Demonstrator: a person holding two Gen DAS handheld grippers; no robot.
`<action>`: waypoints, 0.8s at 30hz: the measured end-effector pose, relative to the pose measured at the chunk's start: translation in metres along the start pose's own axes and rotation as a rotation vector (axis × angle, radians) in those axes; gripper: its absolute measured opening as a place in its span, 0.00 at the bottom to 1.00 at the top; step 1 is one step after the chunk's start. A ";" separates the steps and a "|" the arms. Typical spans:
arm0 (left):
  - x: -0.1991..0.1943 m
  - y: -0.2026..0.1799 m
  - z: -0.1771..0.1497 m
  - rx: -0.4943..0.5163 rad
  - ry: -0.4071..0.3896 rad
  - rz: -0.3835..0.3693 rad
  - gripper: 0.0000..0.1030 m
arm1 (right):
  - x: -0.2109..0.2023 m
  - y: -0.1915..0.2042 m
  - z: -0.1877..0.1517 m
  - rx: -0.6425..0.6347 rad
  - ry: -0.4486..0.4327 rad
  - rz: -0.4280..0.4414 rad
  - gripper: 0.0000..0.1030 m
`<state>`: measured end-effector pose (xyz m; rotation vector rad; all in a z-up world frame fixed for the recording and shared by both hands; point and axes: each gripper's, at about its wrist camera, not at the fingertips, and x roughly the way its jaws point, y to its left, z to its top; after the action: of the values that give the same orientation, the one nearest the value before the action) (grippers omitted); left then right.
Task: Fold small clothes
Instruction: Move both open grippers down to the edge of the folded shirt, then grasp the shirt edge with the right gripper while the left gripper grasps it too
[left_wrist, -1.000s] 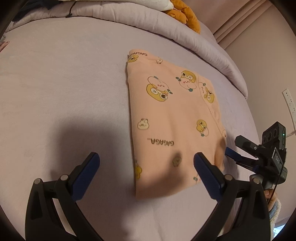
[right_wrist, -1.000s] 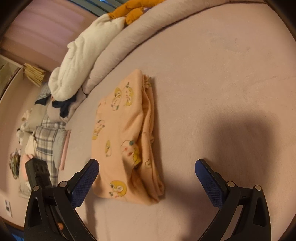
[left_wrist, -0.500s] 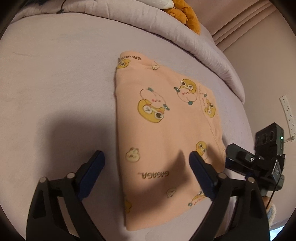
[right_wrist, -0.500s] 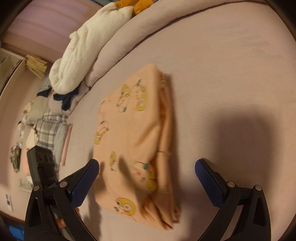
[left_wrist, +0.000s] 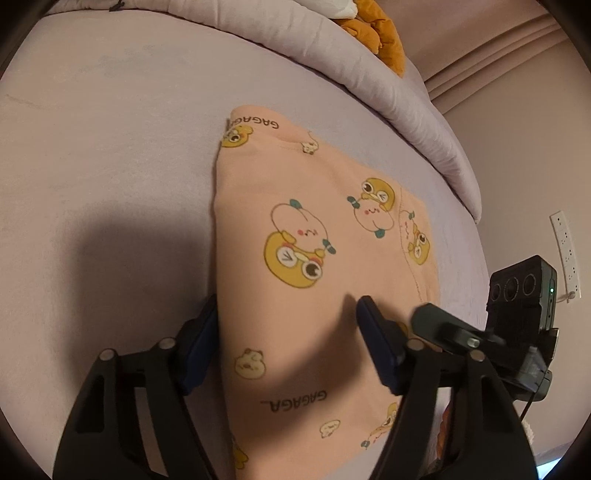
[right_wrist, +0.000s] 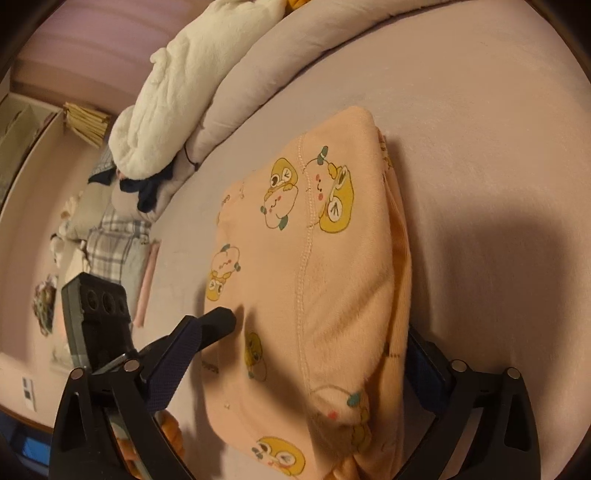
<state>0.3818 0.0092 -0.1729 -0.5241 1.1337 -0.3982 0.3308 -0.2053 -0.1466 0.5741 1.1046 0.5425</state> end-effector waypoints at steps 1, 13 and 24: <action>0.000 0.001 0.000 -0.005 0.000 0.003 0.59 | 0.000 -0.001 0.001 -0.001 0.001 -0.013 0.86; 0.000 0.001 -0.002 0.053 -0.012 0.059 0.53 | -0.005 -0.013 0.002 0.021 -0.003 -0.071 0.49; 0.004 -0.002 0.001 0.089 -0.005 0.095 0.49 | -0.002 -0.005 0.002 -0.031 -0.008 -0.139 0.45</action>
<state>0.3845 0.0052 -0.1743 -0.3913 1.1265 -0.3632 0.3323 -0.2102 -0.1478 0.4686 1.1174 0.4353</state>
